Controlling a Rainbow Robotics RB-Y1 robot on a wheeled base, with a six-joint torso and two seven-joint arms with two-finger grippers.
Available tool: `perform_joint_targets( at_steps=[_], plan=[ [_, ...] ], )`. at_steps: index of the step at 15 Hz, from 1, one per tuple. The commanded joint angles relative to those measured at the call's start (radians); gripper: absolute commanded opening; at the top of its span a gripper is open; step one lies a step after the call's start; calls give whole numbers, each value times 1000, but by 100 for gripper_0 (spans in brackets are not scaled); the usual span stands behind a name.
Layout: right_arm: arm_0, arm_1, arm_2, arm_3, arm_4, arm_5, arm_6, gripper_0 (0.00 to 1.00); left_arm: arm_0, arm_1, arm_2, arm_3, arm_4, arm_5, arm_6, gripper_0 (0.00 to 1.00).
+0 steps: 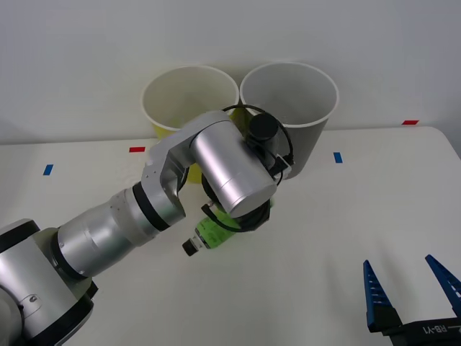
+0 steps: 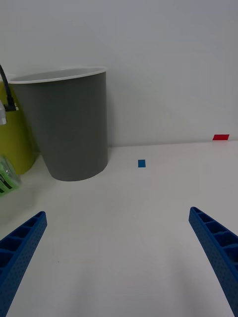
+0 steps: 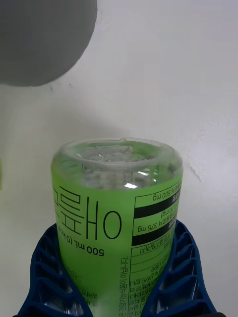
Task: Put cans in the gray bin and PET bottles in the light green bin.
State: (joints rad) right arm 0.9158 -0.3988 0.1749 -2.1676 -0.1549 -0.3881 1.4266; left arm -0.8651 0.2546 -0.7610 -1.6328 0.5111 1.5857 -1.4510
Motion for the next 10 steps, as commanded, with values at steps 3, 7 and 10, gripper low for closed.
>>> perform_joint_targets(
  at_steps=[3,7,10],
  plan=[
    [0,0,0,0,0,0,0,100,0,23,28,-121,-33,-1,18,0],
    [0,0,0,0,0,0,0,100,0,35,71,-211,-45,-1,18,0],
    [0,0,0,0,0,0,0,100,0,35,91,-283,-77,0,27,0]
  ],
)
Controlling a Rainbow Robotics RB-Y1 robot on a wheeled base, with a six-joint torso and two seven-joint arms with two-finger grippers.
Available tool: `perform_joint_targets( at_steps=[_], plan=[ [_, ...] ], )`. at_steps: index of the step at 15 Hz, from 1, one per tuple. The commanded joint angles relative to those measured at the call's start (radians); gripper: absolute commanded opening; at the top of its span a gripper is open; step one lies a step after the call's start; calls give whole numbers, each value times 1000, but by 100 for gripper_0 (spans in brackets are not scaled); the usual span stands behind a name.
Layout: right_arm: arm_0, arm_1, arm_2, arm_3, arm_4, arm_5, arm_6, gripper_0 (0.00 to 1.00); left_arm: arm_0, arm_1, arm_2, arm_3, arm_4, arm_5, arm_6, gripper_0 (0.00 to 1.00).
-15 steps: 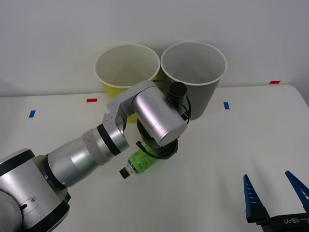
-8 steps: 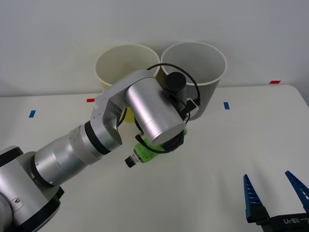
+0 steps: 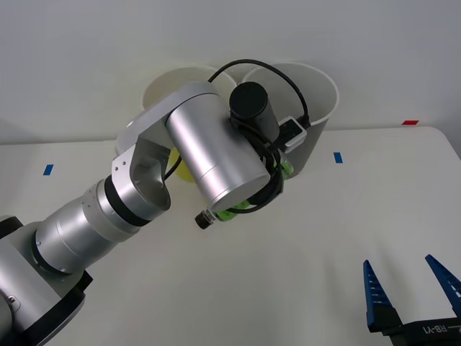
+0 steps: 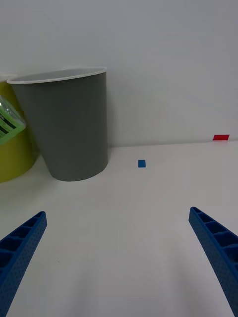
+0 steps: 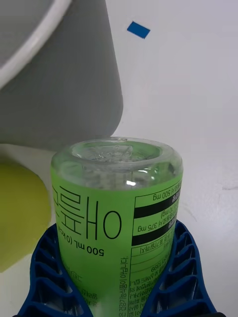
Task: Put cans in the gray bin and PET bottles in the light green bin.
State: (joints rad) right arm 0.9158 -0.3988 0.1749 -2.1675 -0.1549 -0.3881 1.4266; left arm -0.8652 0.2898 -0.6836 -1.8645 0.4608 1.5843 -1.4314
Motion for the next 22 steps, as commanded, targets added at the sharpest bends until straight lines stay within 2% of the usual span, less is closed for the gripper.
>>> perform_joint_targets(
  at_steps=[1,6,12,16,20,22],
  plan=[
    [0,0,0,0,0,0,0,100,0,0,16,-77,-42,10,9,0],
    [0,0,0,0,0,0,0,100,0,-6,19,-212,-119,95,17,0],
    [0,0,0,0,0,0,0,100,0,-12,88,-343,-132,99,19,0],
    [0,0,0,0,0,0,0,100,-1,-29,219,-438,-117,94,9,0],
    [0,0,0,0,0,0,0,100,-1,-41,375,-502,-36,82,-21,0],
    [0,0,0,0,0,0,0,100,-1,-47,438,-522,-22,82,-92,0]
  ],
)
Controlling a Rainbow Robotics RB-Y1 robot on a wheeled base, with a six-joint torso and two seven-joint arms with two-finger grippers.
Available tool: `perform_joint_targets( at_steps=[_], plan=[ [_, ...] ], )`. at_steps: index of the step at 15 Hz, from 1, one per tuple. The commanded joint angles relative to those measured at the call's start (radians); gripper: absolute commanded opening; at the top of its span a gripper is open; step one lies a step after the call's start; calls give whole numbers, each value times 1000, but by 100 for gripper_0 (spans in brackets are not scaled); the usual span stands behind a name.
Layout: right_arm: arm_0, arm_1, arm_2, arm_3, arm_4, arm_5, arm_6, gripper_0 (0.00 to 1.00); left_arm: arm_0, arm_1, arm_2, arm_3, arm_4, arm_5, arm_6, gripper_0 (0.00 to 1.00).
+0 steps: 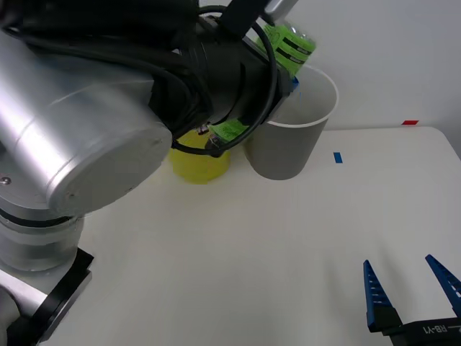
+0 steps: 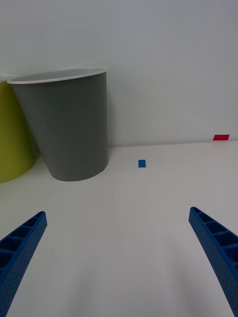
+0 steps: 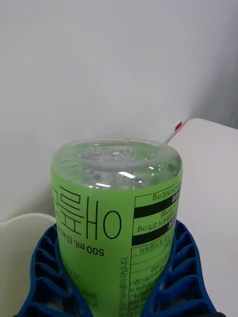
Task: Put cans in the gray bin and PET bottles in the light green bin.
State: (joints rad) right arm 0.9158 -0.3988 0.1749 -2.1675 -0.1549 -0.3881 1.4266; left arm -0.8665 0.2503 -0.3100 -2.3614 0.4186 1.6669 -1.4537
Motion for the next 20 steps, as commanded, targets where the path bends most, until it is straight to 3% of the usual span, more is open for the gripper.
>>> perform_joint_targets(
  at_steps=[1,6,13,17,20],
  plan=[
    [0,0,0,0,0,0,0,100,0,-11,92,-38,22,-1,-73,0],
    [0,0,0,0,0,0,0,100,1,-6,215,-105,48,-1,-85,0],
    [0,0,0,0,0,0,0,100,0,75,373,-144,149,-1,-94,0],
    [0,0,0,0,0,0,0,100,1,122,443,-142,140,-7,-96,0],
    [0,0,0,0,0,0,0,100,1,136,399,-134,31,-7,-88,0]
  ],
)
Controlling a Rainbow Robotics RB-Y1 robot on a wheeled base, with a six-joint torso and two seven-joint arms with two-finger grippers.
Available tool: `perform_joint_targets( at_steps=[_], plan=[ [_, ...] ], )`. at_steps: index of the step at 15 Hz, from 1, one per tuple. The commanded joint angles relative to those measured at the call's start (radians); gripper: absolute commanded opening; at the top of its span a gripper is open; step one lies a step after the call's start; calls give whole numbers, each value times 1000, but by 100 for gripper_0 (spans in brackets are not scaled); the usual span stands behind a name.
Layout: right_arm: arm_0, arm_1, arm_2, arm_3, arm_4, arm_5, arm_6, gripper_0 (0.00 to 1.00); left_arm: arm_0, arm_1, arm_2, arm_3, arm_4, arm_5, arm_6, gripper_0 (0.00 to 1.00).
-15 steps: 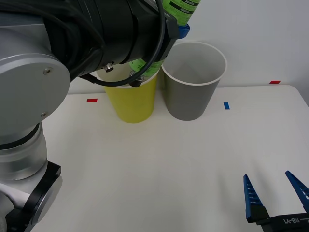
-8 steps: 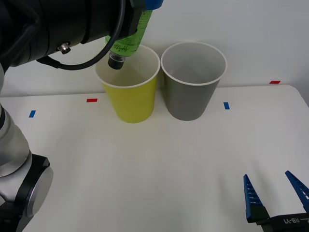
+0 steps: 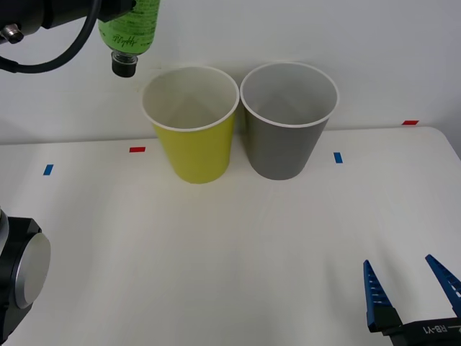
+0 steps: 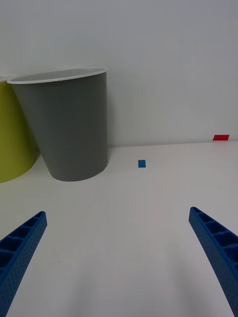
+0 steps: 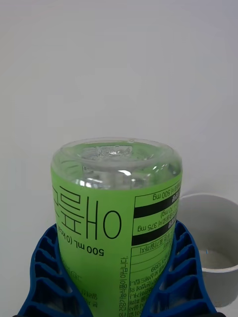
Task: Put cans in the gray bin and PET bottles in the light green bin.
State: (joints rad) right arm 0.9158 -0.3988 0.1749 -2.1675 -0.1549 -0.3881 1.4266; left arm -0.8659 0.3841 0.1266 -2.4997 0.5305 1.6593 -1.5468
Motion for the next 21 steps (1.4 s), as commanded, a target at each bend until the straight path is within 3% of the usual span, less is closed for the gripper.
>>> perform_joint_targets(
  at_steps=[1,4,10,15,21],
  plan=[
    [0,0,0,0,0,0,0,100,-1,-4,-64,4,-119,0,7,0],
    [0,0,0,0,0,0,0,100,-1,-50,-67,61,-147,-66,7,0],
    [0,0,0,0,0,0,0,100,-1,-199,-32,302,-182,-340,-39,0],
    [0,0,0,0,0,0,0,100,1,-261,-36,495,-207,-564,-145,0],
    [0,0,0,0,0,0,0,100,1,-315,-55,548,-242,-610,-168,0]
  ],
)
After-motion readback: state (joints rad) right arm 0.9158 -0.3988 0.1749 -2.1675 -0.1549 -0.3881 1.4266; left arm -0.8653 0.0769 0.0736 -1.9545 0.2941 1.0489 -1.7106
